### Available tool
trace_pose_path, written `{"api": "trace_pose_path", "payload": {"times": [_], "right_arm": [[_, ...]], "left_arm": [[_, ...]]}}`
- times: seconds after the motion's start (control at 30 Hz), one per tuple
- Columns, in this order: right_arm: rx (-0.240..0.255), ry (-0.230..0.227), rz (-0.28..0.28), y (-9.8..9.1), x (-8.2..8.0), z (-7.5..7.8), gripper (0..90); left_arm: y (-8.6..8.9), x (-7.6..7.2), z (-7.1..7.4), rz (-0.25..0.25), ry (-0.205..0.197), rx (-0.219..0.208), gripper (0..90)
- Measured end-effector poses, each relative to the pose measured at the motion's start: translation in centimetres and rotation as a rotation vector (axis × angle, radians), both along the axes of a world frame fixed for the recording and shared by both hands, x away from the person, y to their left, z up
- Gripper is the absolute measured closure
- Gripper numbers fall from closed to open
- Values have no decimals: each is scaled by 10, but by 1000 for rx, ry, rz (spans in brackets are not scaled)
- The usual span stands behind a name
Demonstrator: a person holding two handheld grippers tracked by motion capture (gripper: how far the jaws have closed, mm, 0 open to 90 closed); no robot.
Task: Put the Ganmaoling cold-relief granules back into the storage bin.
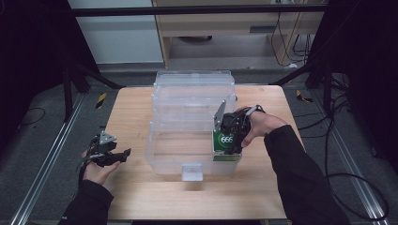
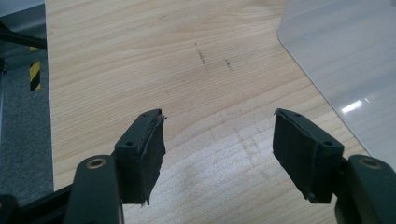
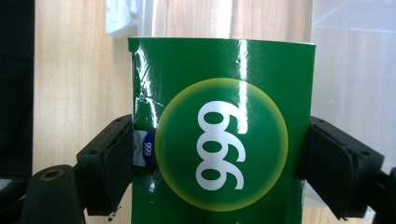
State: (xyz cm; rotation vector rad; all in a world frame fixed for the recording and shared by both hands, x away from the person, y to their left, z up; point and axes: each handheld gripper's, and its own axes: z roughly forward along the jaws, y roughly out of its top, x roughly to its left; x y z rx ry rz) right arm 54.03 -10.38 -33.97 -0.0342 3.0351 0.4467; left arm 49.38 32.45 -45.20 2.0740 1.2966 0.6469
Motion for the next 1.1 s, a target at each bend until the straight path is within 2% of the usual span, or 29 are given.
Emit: {"api": "trace_pose_path", "payload": {"times": [0.7,0.93,1.03,1.1], "right_arm": [[-107,0,12,14,3,-26,172],[-105,-5,-5,14,3,-30,172],[-107,-1,-6,14,2,-33,171],[-96,13,-27,13,3,-35,171]], "left_arm": [[0,0,0,-3,2,3,333],[0,0,0,-4,1,2,333],[-1,0,0,-4,2,4,333],[-1,0,0,-5,1,3,333]]}}
